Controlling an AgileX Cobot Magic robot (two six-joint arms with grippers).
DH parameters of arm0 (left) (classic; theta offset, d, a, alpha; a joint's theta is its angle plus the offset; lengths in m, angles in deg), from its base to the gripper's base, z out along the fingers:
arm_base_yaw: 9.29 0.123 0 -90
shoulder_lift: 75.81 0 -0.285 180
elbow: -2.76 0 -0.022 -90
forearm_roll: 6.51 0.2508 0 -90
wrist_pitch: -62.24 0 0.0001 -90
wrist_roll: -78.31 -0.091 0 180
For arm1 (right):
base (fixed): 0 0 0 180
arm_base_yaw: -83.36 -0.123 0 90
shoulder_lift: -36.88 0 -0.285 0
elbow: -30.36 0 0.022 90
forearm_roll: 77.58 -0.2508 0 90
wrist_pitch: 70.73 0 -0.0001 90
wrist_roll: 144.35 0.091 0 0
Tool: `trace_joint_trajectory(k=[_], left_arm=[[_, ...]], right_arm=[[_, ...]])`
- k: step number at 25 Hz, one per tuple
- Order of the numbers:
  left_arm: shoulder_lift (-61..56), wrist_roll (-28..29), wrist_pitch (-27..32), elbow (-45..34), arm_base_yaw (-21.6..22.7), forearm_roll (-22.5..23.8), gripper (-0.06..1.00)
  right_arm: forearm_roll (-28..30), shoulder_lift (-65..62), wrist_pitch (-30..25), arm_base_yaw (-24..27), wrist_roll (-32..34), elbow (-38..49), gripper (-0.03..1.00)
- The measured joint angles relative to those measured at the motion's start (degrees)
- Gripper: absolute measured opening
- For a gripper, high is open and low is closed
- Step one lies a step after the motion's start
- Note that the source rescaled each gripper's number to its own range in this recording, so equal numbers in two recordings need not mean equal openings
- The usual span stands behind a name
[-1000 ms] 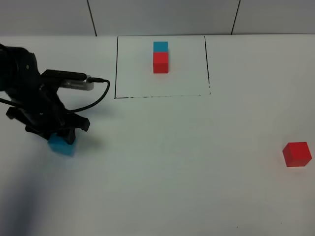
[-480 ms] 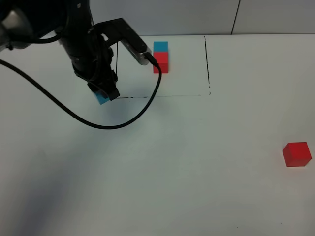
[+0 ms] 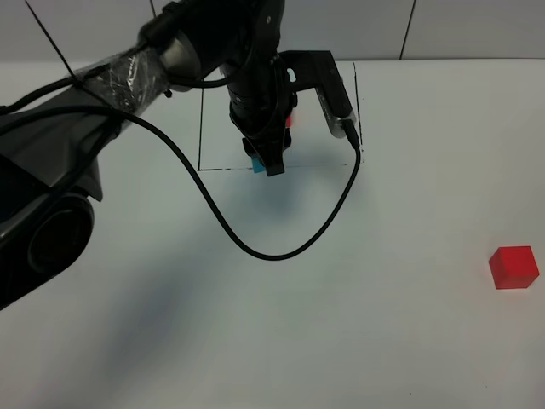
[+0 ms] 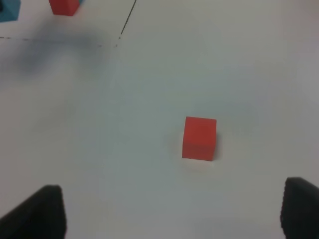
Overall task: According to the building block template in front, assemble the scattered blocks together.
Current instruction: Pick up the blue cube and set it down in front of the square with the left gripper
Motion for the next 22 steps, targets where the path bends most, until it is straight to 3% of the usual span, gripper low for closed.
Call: trace_joint_trajectory(k=[8, 22], left_arm=[[1.3, 2.7, 0.0, 0.3, -0.5, 0.0, 0.0], [3.3, -3.8, 0.0, -6.1, -0.5, 0.0, 0.0]], right_arm=[[0.0, 0.0, 0.0, 0.0, 0.0, 0.0, 0.74], [0.0, 0.0, 0.0, 0.0, 0.0, 0.0, 0.74]])
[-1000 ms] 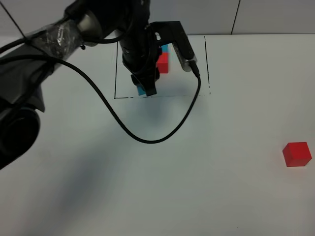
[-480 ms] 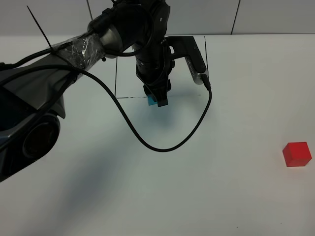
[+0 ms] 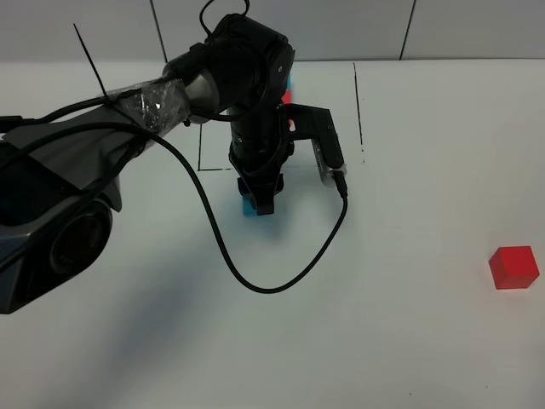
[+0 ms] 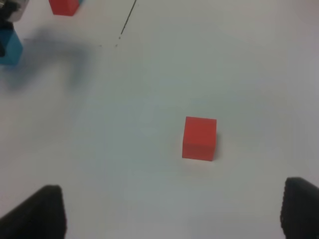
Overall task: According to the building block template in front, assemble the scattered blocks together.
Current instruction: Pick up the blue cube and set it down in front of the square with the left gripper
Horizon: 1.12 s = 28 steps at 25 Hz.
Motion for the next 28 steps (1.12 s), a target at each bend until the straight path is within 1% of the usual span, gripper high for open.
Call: trace_joint_trajectory(k=[7, 15, 23, 24, 25, 28], left_arm=[[1.6, -1.9, 0.0, -0.3, 0.1, -1.2, 0.0], [1.7, -4.7, 0.0, -0.3, 0.1, -1.5, 0.0], [1.7, -5.2, 0.0, -0.3, 0.1, -1.5, 0.01], [1.8, -5.2, 0.0, -0.3, 0.1, -1.7, 0.04], [2.0, -5.2, 0.0, -0.3, 0.1, -2.3, 0.11], [2.2, -4.3, 0.0, -0.5, 0.1, -3.0, 0.47]], right_arm=[[0.0, 0.0, 0.0, 0.0, 0.0, 0.0, 0.74], [0.0, 0.0, 0.0, 0.0, 0.0, 0.0, 0.74], [0.0, 0.0, 0.0, 0.0, 0.0, 0.0, 0.74], [0.0, 0.0, 0.0, 0.0, 0.0, 0.0, 0.74], [0.0, 0.0, 0.0, 0.0, 0.0, 0.0, 0.74], [0.0, 0.0, 0.0, 0.0, 0.0, 0.0, 0.74]])
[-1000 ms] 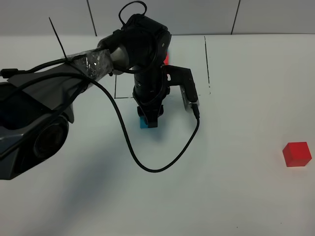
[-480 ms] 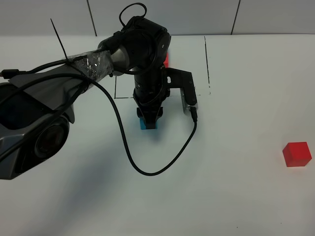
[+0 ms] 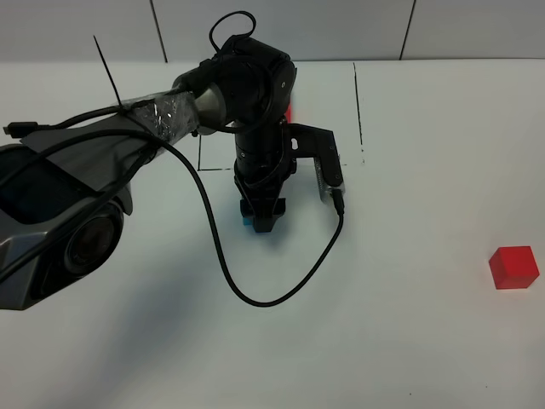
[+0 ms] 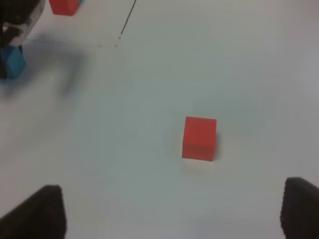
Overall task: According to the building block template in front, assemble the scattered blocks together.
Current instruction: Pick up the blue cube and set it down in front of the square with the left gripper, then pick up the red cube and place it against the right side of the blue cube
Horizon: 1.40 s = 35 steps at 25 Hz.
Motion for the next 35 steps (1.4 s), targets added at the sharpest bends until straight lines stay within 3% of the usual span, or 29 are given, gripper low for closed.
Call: trace_joint_trajectory(k=[3, 4, 6, 12, 16, 21, 29, 35], left_arm=[[-0.8, 1.3, 0.0, 0.0, 0.0, 0.0, 0.84], [-1.4, 1.5, 0.0, 0.0, 0.0, 0.0, 0.92], [-3.1, 2.7, 0.0, 0.0, -0.1, 0.0, 0.99], [-9.0, 11.9, 0.0, 0.0, 1.8, -0.2, 1.0], [-12.1, 20.0, 0.0, -0.2, 7.5, -0.4, 0.98], [-17.4, 25.7, 0.0, -3.9, 15.9, -0.4, 0.92], [-29.4, 31.4, -0.5, -17.9, 28.5, -0.4, 0.85], [-44.0, 37.3, -6.0, -31.4, 34.5, 0.0, 0.82]], right_arm=[[0.0, 0.0, 0.0, 0.0, 0.0, 0.0, 0.74], [0.0, 0.0, 0.0, 0.0, 0.0, 0.0, 0.74], [0.0, 0.0, 0.0, 0.0, 0.0, 0.0, 0.74], [0.0, 0.0, 0.0, 0.0, 0.0, 0.0, 0.74], [0.0, 0.0, 0.0, 0.0, 0.0, 0.0, 0.74], [0.0, 0.0, 0.0, 0.0, 0.0, 0.0, 0.74], [0.0, 0.0, 0.0, 0.0, 0.0, 0.0, 0.74], [0.0, 0.0, 0.0, 0.0, 0.0, 0.0, 0.74]])
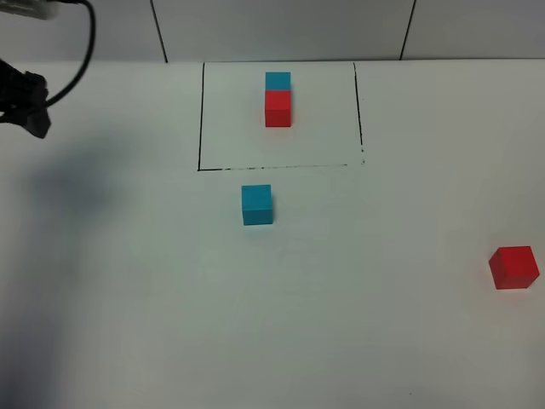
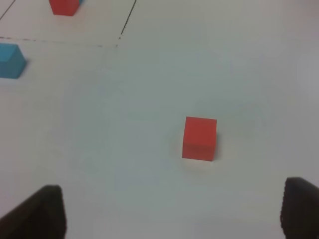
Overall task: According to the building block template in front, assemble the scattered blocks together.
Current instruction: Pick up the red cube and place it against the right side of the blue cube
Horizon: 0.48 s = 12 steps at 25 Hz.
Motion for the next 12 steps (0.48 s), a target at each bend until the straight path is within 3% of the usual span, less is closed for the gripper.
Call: trace_joint_trajectory(k=[12], left_arm=[[-34.0, 10.4, -6.6, -25.4, 1.0, 2.4, 0.79]], right_arm=[[0.0, 0.0, 0.0, 0.0, 0.0, 0.0, 0.74]])
